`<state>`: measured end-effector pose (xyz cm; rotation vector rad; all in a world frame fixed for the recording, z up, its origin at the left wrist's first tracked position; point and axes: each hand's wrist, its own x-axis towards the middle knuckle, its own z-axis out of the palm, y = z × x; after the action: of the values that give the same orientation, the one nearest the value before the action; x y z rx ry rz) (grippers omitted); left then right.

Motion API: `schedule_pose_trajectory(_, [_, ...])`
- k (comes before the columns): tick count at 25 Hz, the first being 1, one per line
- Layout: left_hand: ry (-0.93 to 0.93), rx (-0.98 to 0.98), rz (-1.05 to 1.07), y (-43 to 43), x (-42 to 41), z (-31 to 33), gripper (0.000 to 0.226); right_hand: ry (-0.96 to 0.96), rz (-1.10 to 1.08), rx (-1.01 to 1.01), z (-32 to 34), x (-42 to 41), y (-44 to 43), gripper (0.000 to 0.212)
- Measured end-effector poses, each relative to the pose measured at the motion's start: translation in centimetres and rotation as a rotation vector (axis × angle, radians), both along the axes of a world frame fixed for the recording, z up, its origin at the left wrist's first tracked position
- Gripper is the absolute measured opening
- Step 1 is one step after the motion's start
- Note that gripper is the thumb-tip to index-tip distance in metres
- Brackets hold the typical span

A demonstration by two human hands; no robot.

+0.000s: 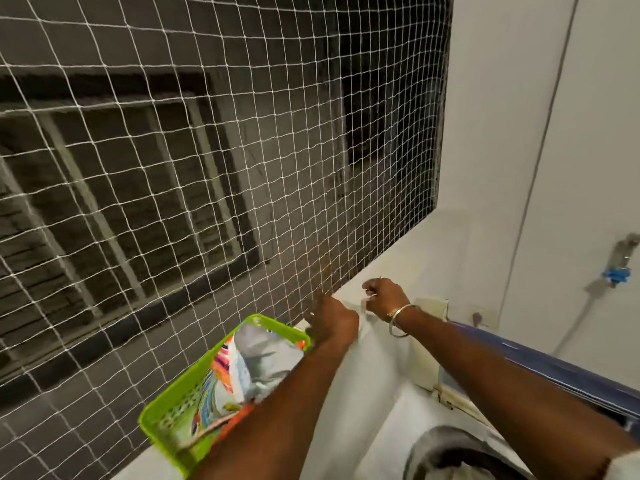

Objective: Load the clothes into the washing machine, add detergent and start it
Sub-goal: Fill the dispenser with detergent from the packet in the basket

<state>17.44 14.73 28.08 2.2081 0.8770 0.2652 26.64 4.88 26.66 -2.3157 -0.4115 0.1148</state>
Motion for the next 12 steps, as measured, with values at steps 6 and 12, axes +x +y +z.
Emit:
schedule_pose_trajectory(6, [0.16, 0.028, 0.101, -0.6, 0.7, -3.5, 0.086, 0.055, 0.132, -0.091, -2.2, 0.6, 0.9, 0.066])
schedule_pose_trajectory(12, [0.158, 0.096, 0.17, -1.9, 0.4, -6.1, 0.099, 0.072, 0.225, -0.122, -3.8, 1.3, 1.2, 0.074])
